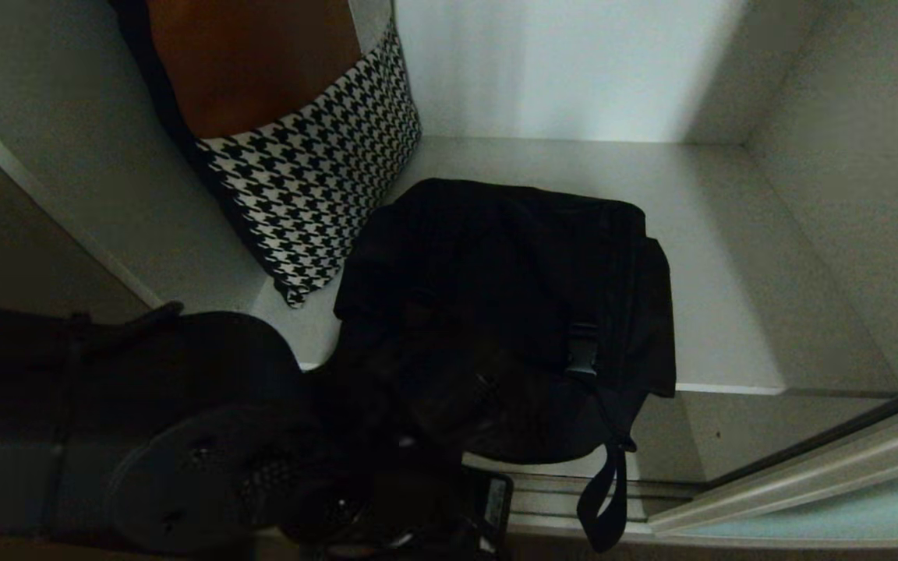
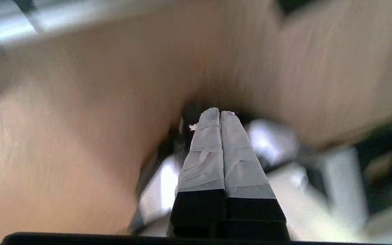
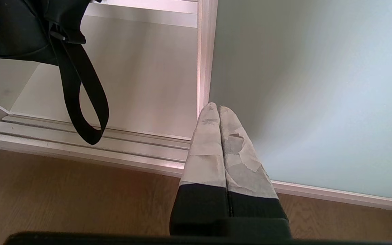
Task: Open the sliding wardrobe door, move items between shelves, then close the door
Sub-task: Place the bag on the higher shelf
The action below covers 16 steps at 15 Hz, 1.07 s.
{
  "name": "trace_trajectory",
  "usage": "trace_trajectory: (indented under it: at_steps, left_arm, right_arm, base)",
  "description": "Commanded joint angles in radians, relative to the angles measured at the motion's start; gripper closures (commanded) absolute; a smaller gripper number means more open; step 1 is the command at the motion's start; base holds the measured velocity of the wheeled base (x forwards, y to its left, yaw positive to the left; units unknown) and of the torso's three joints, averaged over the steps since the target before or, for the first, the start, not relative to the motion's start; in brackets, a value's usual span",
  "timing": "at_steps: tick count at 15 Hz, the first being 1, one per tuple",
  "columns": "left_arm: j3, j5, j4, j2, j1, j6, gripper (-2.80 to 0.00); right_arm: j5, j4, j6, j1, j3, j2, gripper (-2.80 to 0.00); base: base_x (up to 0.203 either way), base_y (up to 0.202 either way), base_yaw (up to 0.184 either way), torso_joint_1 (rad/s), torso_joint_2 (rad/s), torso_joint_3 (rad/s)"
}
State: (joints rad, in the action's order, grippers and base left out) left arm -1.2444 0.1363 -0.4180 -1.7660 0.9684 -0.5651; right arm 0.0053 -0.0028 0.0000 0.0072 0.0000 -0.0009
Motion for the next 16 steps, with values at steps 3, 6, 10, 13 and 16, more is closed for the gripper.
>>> trace_trajectory:
  at_steps: [3, 6, 10, 13, 16]
  left_arm:
    - [-0.086, 0.046, 0.065, 0.051, -0.041, 0.07, 0.0]
    - [-0.124, 0.057, 0.092, 0.03, -0.051, 0.116, -2.8]
    - [-0.188, 0.072, 0.094, 0.01, -0.095, 0.272, -2.8]
    - [-0.223, 0.067, 0.098, -0.003, -0.165, 0.465, -2.8]
    - [-0.229, 0.06, 0.11, -0.014, -0.199, 0.597, -2.8]
  right_arm:
    - [0.001, 0.0, 0.0, 0.0, 0.0, -0.001, 0.0]
    - [0.001, 0.0, 0.0, 0.0, 0.0, -0.001, 0.0]
    - [0.001, 0.0, 0.0, 0.0, 0.0, -0.001, 0.0]
    - [0.001, 0.0, 0.0, 0.0, 0.0, -0.001, 0.0]
    - [0.001, 0.0, 0.0, 0.0, 0.0, -0.001, 0.0]
  base:
    - [0.0, 0.0, 0.0, 0.0, 0.0, 0.0]
    - [0.0, 0.0, 0.0, 0.0, 0.0, 0.0]
    - [0.0, 0.0, 0.0, 0.0, 0.0, 0.0]
    - [0.0, 0.0, 0.0, 0.0, 0.0, 0.0]
    - [0.0, 0.0, 0.0, 0.0, 0.0, 0.0]
